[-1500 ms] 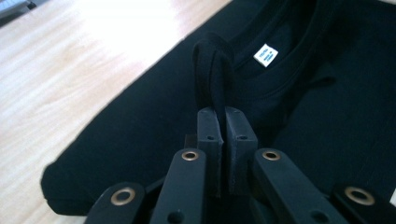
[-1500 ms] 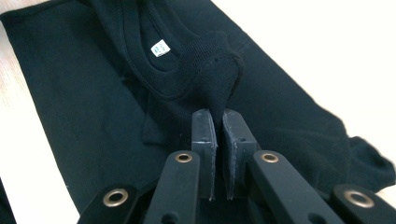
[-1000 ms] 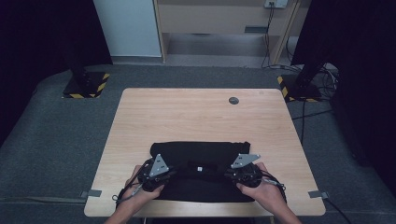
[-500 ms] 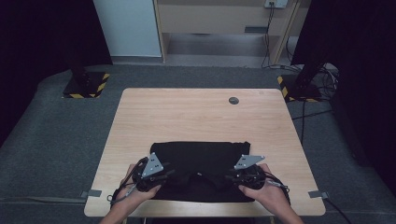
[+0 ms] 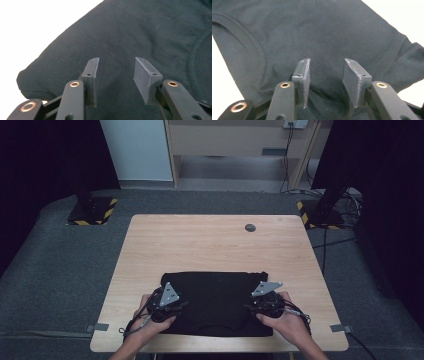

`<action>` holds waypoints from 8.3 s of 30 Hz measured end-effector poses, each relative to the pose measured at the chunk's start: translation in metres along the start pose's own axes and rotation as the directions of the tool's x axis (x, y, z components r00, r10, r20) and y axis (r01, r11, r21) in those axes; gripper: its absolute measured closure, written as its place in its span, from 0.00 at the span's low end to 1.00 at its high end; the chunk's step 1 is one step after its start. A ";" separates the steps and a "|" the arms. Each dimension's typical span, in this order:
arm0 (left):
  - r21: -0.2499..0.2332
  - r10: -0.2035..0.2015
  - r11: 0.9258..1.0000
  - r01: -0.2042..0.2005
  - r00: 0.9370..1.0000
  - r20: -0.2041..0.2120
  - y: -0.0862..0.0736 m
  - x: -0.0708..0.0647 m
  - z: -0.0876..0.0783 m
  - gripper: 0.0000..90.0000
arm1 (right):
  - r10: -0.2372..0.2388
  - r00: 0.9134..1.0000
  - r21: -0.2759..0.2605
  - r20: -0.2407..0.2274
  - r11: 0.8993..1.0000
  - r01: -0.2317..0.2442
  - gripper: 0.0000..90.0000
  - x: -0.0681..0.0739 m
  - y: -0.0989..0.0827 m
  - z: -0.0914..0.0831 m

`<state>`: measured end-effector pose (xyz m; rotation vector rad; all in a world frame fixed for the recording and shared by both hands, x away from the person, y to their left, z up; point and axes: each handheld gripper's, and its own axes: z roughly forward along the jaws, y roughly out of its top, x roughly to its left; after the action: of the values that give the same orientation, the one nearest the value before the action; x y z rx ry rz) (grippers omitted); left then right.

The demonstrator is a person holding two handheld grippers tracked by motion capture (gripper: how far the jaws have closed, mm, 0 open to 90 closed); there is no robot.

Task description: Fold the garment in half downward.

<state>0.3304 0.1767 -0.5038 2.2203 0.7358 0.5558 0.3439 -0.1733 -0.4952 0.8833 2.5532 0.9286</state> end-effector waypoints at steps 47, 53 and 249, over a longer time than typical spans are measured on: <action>0.030 -0.102 0.994 0.102 0.995 -0.001 -0.024 -0.002 0.018 0.16 | 0.045 0.999 0.023 0.015 0.999 -0.045 0.10 -0.015 -0.018 0.004; 0.026 -0.118 0.993 0.118 0.993 -0.012 -0.026 0.001 0.018 0.09 | 0.031 0.999 0.015 0.042 0.999 -0.032 0.07 -0.025 -0.003 0.012; 0.185 -0.092 0.978 0.101 0.994 -0.057 0.074 0.098 0.057 0.04 | -0.162 0.977 -0.010 -0.141 0.987 0.162 0.06 0.027 0.095 0.068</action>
<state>0.4606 0.1691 -0.4696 2.3349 0.9509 0.5110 0.3960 -0.0656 -0.4851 0.6174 2.6975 0.9705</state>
